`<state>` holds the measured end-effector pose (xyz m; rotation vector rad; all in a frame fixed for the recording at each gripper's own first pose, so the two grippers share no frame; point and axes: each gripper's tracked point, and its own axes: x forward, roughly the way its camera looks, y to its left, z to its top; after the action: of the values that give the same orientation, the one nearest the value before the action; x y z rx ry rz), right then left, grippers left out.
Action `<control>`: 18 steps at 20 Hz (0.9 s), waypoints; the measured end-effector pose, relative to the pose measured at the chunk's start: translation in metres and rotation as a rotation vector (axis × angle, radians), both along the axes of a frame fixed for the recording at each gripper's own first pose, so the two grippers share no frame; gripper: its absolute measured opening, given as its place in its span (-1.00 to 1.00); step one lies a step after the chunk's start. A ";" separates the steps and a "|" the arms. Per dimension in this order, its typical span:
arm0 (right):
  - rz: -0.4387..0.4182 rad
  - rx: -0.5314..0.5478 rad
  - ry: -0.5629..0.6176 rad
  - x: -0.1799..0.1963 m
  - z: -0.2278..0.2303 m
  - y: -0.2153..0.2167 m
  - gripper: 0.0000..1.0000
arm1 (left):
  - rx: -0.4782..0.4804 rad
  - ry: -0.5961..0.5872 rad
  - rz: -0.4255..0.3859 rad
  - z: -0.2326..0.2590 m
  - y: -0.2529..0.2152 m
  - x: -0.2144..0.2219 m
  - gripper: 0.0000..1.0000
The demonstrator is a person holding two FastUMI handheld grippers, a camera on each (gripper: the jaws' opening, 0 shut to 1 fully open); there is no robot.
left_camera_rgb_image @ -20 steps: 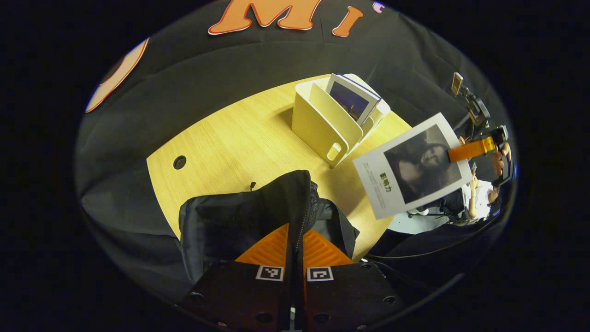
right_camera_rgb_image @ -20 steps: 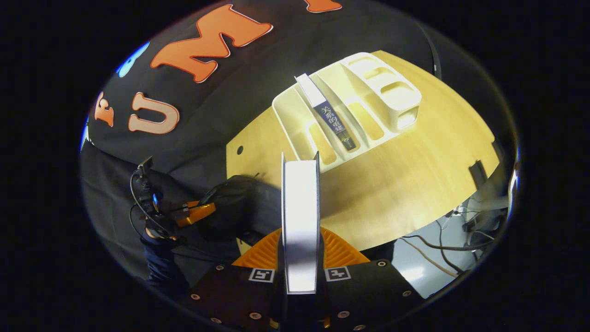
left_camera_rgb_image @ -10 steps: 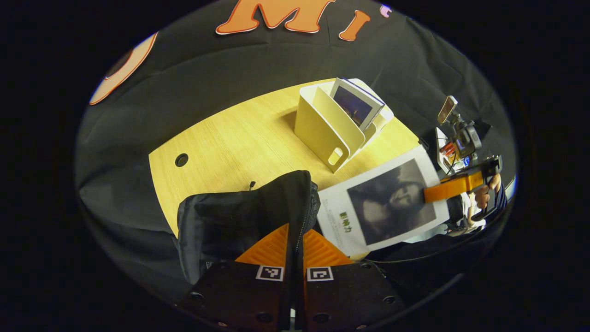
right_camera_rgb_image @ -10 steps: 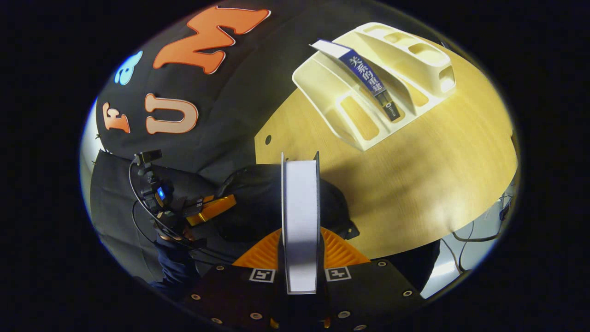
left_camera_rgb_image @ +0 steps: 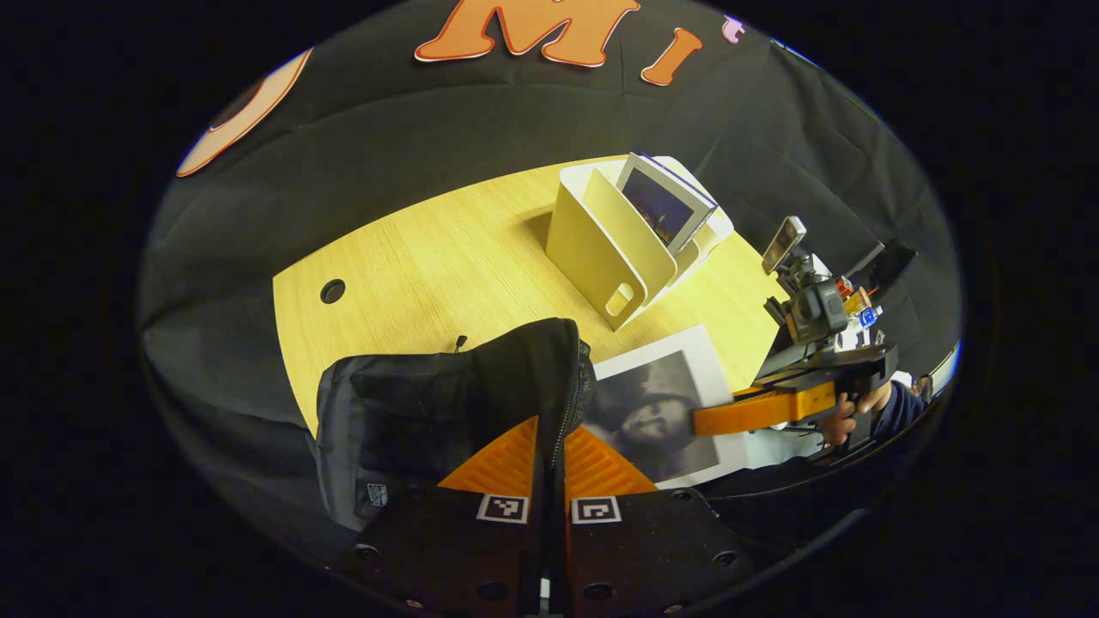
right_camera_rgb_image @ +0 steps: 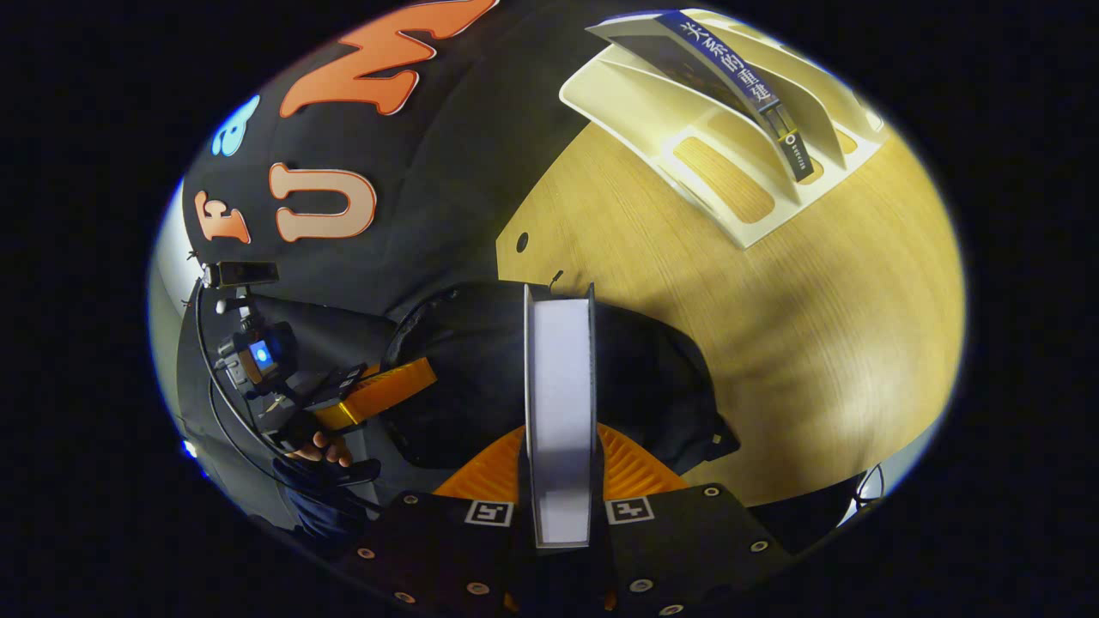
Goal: Open the schoolbag, grab two books from the bookshelf and put them into the schoolbag.
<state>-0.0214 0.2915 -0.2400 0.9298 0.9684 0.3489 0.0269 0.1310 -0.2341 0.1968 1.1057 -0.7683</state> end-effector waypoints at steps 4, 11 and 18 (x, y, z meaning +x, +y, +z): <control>-0.021 0.067 0.000 0.021 -0.016 0.024 -0.51 | -0.019 -0.001 0.003 0.001 -0.005 -0.002 -0.91; -0.098 0.187 0.026 0.060 -0.049 0.070 -0.51 | -0.056 0.012 0.001 -0.001 -0.019 -0.007 -0.91; -0.021 0.150 0.054 0.056 -0.062 0.087 -0.39 | -0.068 0.019 0.065 -0.003 -0.016 -0.009 -0.91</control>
<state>0.0349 0.3781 -0.3016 1.0898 0.9912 0.3846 0.0179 0.1146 -0.2368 0.0957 1.0969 -0.7505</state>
